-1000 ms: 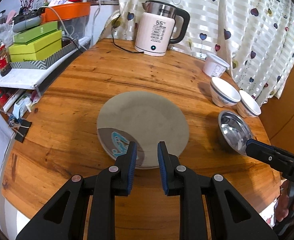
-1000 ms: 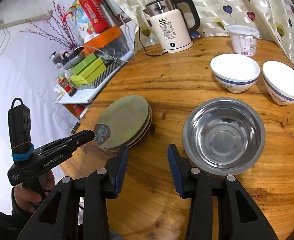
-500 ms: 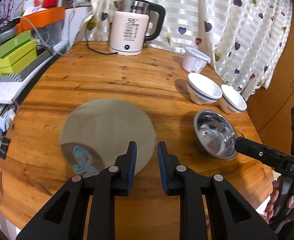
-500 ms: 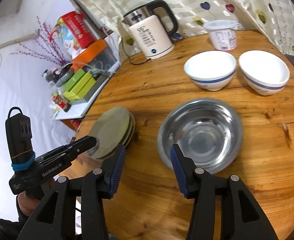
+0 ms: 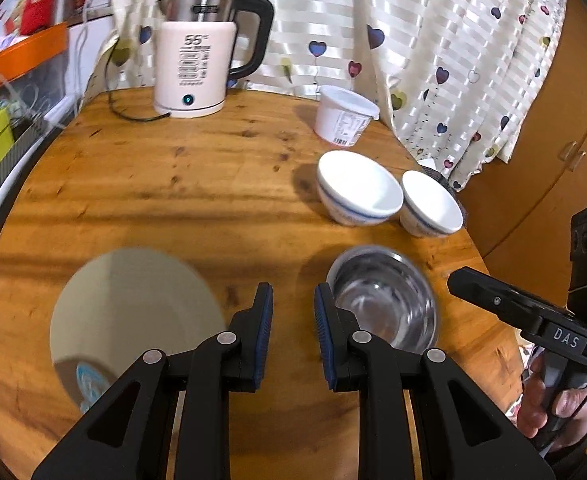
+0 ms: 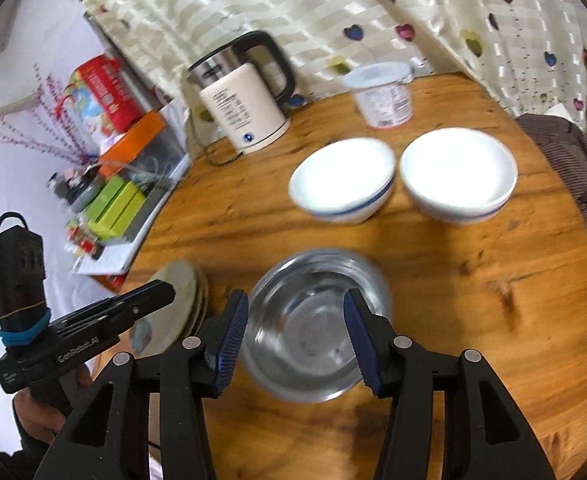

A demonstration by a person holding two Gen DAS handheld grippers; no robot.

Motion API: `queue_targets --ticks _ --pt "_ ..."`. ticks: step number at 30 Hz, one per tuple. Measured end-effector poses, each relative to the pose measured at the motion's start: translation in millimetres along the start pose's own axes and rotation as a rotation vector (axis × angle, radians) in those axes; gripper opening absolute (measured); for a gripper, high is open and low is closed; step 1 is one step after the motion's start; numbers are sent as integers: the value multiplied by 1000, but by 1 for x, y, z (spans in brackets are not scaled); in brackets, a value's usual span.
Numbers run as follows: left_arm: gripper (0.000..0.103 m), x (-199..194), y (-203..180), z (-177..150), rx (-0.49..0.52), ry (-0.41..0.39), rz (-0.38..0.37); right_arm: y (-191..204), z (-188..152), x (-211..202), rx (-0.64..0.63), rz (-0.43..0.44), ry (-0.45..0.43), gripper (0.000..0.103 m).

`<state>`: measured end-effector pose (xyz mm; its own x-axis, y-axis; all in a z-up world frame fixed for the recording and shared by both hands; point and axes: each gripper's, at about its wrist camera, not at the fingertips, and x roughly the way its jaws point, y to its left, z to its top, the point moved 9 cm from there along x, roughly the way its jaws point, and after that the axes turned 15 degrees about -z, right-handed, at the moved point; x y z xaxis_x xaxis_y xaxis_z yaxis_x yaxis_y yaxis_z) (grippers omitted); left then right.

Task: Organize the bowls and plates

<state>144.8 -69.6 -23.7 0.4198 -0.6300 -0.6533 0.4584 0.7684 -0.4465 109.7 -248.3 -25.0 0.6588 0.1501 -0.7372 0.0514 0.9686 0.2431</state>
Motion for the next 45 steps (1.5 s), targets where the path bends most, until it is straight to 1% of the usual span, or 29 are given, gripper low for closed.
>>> queue_targets --ticks 6,11,14,17,23,27,33,38,45 --pt "22 26 -1 29 -7 41 -33 -17 23 18 58 -14 17 50" --pt "23 46 3 51 -37 69 -60 -26 38 38 118 -7 47 48" --pt "23 63 3 64 -58 94 -99 -32 47 50 154 -7 62 46" --pt "23 79 8 72 -86 121 -116 -36 53 62 191 1 86 44" --pt "23 106 11 81 -93 157 -129 -44 59 84 246 -1 131 41" --pt "23 123 13 85 -82 187 -121 -46 63 93 260 -10 140 40" --pt "23 137 14 87 -78 205 -119 -50 65 103 284 -30 156 39" --pt "23 147 16 90 -84 209 -116 -53 68 111 296 -38 160 27" --pt "23 154 13 90 -73 221 -116 -53 71 113 291 -61 154 22"
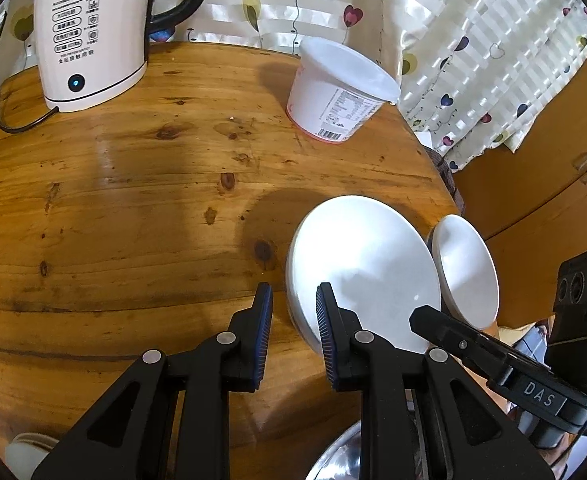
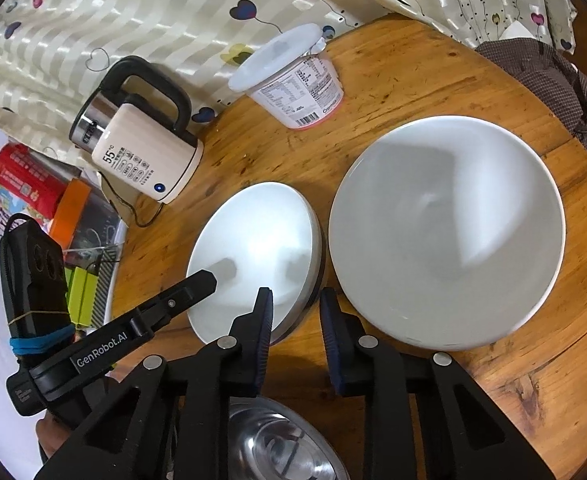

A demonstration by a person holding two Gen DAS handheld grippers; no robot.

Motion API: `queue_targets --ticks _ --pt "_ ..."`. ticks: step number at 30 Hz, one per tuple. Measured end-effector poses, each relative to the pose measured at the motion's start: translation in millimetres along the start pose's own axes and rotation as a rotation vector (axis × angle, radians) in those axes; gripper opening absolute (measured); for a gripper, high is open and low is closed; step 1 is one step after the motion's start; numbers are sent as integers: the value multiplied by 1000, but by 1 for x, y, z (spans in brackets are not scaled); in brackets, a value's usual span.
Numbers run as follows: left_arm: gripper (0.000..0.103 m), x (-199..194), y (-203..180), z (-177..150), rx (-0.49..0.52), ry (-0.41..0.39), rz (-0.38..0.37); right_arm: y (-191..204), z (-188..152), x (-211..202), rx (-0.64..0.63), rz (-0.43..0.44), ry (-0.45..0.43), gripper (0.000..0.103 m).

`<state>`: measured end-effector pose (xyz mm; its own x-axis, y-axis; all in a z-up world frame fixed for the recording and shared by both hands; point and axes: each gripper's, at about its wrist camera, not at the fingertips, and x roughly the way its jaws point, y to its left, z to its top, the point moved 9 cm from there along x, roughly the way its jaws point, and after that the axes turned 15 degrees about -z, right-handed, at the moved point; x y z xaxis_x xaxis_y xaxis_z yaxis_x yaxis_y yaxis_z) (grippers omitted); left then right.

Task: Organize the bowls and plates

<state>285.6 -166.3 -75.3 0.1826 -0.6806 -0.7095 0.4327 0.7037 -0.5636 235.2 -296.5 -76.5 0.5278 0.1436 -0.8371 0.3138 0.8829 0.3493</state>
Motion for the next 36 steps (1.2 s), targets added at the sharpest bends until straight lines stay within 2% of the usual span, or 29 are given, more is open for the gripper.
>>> queue_targets --ticks 4,12,22,29,36 --pt "23 1 -6 0 28 -2 18 0 0 0 -16 -23 -3 20" --pt "23 -4 -8 0 17 2 2 -1 0 -2 -17 -30 10 19" --pt "23 -28 -21 -9 13 -3 16 10 -2 -31 -47 -15 -7 19" --pt "23 -56 -41 -27 28 -15 42 17 -15 -64 -80 -5 -24 19" --pt "23 -73 -58 -58 38 -12 61 13 -48 -86 -89 9 -10 19"
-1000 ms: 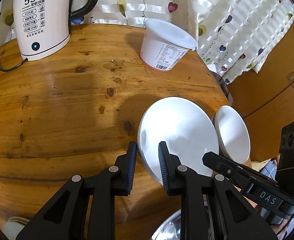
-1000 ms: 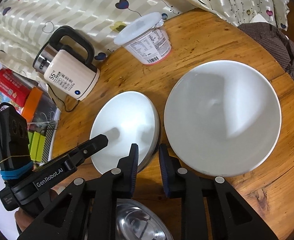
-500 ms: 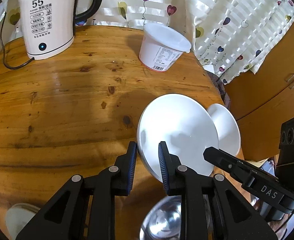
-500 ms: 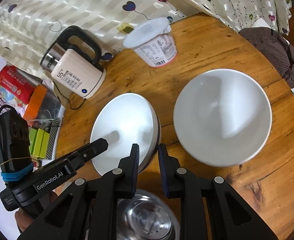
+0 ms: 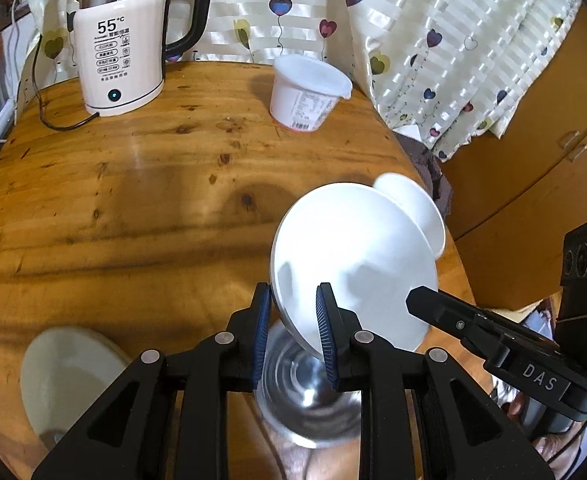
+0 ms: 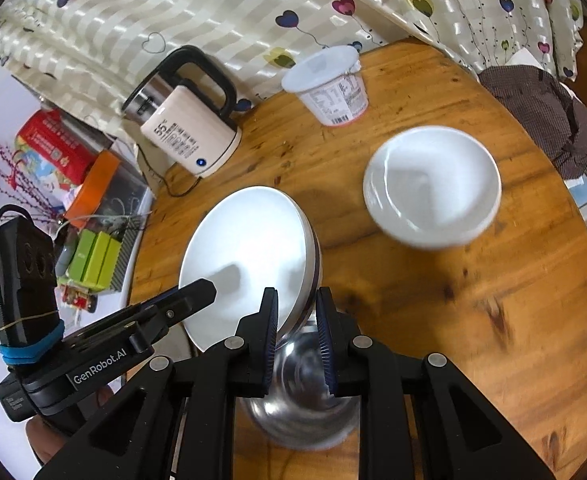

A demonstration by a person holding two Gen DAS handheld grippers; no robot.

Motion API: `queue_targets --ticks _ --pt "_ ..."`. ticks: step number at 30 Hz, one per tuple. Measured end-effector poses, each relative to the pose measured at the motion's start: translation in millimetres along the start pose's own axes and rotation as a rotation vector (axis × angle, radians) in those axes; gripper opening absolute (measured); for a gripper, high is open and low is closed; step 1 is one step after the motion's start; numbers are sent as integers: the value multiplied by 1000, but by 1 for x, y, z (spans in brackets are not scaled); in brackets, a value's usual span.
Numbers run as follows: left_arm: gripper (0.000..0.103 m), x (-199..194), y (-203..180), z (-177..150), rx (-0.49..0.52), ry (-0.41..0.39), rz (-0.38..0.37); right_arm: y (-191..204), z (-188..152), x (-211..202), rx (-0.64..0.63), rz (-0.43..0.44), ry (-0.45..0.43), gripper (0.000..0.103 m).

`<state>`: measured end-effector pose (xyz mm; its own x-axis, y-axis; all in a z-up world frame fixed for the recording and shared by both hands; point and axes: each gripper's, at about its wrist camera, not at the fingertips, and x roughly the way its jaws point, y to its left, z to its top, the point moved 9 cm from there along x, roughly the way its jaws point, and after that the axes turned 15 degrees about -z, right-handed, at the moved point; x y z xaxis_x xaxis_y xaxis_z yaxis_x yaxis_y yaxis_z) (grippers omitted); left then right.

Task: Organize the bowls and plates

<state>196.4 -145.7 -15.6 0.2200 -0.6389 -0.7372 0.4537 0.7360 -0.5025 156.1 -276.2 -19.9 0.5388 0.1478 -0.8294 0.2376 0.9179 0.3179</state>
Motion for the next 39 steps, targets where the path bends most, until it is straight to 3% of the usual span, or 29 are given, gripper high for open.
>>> queue_targets --ticks 15,36,39 --pt "23 13 0 -58 -47 61 13 -20 -61 8 7 -16 95 19" --pt "23 27 10 -77 -80 111 -12 -20 -70 20 -65 -89 123 23" --pt "23 28 8 -77 -66 110 -1 -17 -70 20 -85 -89 118 30"
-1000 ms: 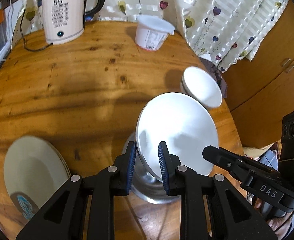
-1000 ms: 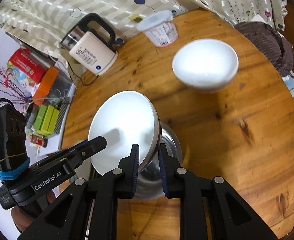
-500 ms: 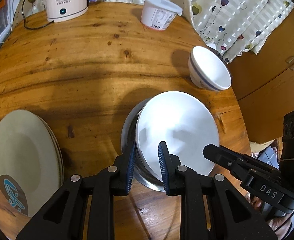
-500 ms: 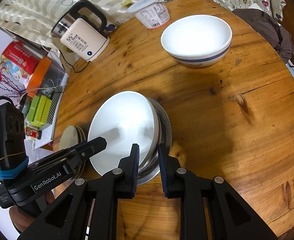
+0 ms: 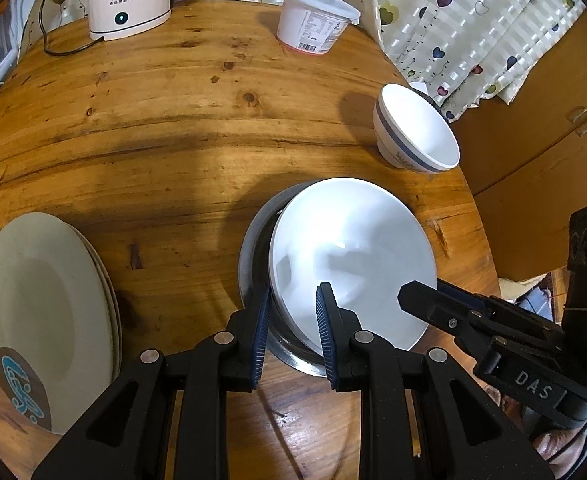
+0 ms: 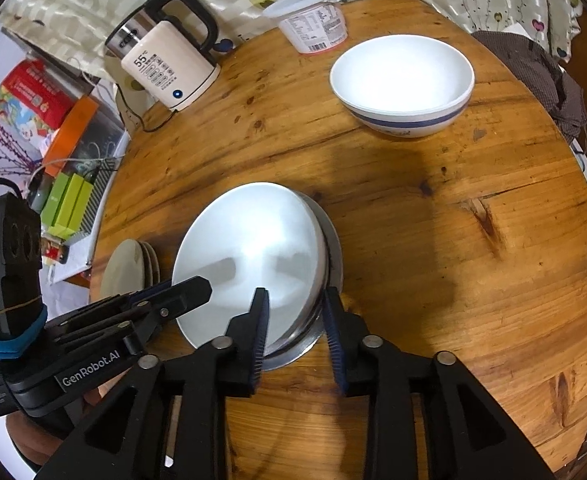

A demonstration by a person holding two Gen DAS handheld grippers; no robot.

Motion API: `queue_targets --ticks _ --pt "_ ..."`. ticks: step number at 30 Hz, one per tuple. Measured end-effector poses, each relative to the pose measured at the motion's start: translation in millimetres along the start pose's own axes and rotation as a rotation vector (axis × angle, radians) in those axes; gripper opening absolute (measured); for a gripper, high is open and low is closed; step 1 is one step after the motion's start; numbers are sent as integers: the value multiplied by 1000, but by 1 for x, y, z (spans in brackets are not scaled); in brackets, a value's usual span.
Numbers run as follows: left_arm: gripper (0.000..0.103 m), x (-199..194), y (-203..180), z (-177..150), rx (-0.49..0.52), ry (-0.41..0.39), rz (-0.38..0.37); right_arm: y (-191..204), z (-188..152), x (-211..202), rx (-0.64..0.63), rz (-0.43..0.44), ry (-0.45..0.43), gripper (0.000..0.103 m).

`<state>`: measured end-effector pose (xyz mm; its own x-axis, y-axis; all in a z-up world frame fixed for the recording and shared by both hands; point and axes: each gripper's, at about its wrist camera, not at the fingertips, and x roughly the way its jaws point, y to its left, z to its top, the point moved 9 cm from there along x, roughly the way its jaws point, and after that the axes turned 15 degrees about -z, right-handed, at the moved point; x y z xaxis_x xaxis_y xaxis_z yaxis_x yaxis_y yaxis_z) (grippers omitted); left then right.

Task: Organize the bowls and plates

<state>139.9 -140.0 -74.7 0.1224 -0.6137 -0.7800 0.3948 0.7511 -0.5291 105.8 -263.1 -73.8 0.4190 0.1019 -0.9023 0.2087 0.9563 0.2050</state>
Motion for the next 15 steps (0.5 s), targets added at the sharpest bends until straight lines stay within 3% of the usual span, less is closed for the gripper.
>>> queue_targets --ticks 12,15 --pt "23 -7 -2 4 14 -30 10 1 4 -5 -37 -18 -43 34" --pt "23 -10 -1 4 14 -44 18 -1 6 -5 -41 -31 -61 22"
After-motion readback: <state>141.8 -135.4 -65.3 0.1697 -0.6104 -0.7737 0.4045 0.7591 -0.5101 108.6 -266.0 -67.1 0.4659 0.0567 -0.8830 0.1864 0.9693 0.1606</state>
